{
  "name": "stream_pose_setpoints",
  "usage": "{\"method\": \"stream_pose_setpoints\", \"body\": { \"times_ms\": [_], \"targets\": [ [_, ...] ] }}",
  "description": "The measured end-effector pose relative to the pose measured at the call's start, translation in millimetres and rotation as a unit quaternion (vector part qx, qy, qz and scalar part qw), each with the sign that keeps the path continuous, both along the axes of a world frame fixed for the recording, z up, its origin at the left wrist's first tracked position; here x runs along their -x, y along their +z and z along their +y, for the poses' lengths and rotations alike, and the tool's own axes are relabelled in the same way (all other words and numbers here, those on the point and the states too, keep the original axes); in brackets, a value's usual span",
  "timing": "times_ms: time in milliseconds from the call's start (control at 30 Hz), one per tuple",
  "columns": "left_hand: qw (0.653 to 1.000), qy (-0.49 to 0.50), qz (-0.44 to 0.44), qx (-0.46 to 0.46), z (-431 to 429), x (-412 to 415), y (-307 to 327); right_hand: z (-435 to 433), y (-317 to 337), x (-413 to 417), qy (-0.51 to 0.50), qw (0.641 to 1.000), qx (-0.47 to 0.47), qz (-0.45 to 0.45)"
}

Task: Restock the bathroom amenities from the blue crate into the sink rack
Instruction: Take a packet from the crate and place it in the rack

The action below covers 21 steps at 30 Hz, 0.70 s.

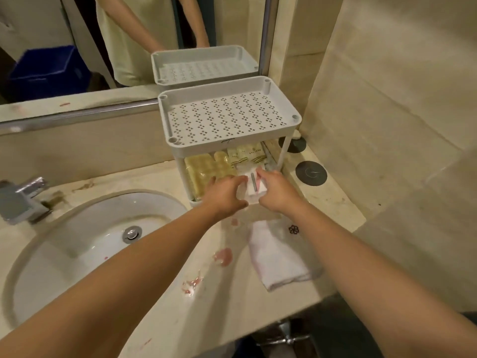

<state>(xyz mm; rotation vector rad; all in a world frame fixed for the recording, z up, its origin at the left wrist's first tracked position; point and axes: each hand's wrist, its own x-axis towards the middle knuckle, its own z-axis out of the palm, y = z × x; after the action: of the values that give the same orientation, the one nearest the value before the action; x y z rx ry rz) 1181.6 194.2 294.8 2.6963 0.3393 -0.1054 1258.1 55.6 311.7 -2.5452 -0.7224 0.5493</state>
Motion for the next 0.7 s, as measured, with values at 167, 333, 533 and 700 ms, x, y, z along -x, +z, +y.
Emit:
{"method": "stream_pose_setpoints", "body": {
  "times_ms": [167,333,533,700],
  "targets": [
    [0.999,0.011,0.017,0.037,11.7,-50.6,-16.9,13.8,-14.3,-52.5,0.02,0.999,0.028,0.005],
    [0.998,0.029,0.03,0.052,13.0,-86.2,-34.7,22.8,-33.2,-91.5,0.047,0.995,0.094,-0.003],
    [0.991,0.078,0.028,0.108,11.7,-105.4,-50.3,33.9,-57.9,-98.4,0.074,0.978,0.184,-0.072],
    [0.99,0.09,0.045,0.099,9.1,-114.3,-53.5,39.1,-66.3,-97.6,0.09,0.97,0.194,-0.12]
  ]
}}
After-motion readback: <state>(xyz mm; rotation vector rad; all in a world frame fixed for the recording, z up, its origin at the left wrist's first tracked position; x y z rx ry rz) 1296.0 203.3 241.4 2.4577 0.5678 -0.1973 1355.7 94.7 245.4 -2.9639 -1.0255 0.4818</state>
